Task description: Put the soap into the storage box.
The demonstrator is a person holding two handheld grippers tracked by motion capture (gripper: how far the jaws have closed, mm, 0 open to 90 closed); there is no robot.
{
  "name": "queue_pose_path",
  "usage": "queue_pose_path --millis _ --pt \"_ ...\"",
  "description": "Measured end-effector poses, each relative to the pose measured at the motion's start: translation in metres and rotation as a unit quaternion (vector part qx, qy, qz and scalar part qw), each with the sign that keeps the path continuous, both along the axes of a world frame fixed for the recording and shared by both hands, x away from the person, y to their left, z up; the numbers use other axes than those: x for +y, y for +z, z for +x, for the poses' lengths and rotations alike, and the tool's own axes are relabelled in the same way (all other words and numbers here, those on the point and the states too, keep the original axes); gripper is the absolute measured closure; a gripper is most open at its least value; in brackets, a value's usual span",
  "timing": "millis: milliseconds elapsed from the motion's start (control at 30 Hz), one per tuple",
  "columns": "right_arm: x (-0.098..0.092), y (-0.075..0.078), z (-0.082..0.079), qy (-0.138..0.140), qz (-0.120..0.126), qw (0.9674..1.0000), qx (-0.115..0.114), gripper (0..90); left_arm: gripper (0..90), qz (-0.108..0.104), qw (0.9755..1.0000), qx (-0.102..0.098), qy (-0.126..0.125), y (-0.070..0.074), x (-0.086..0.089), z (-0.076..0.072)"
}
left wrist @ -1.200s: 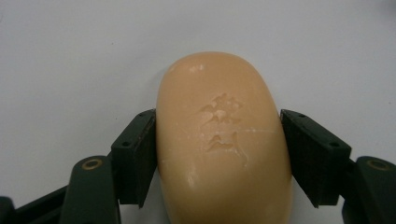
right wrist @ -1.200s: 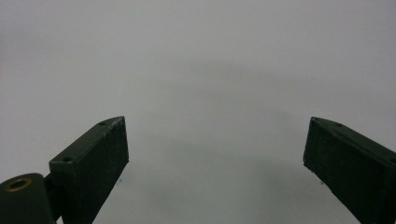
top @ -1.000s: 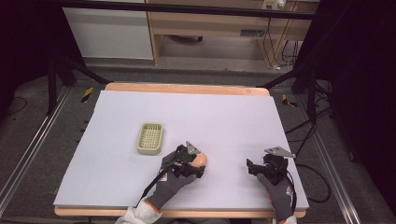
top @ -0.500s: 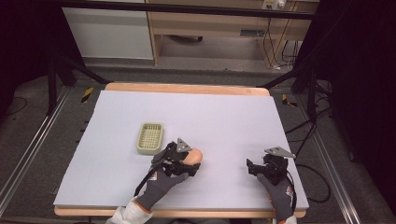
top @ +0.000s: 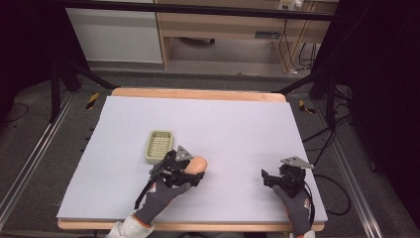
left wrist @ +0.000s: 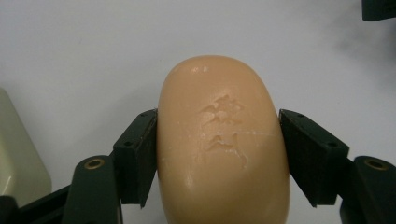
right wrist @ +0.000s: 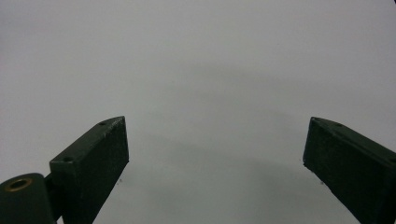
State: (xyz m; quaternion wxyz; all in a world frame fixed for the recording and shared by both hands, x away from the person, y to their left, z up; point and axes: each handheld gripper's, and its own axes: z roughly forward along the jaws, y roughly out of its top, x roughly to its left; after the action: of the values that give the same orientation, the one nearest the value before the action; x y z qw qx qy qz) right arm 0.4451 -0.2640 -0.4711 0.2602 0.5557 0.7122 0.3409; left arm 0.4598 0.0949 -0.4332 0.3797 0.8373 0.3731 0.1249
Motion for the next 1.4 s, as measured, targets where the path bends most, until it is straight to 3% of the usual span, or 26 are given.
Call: queue_pose_path --millis 567,1400 --pt "0.000 -0.001 0.000 0.001 -0.006 1.0000 0.002 7.2 32.0 -0.029 0.9992 -0.008 0.028 0.017 0.024 0.008" --pt "0.000 -0.001 0.000 0.000 -0.008 1.0000 0.000 7.1 32.3 -0.040 0.9966 -0.022 0.069 0.031 0.053 0.020"
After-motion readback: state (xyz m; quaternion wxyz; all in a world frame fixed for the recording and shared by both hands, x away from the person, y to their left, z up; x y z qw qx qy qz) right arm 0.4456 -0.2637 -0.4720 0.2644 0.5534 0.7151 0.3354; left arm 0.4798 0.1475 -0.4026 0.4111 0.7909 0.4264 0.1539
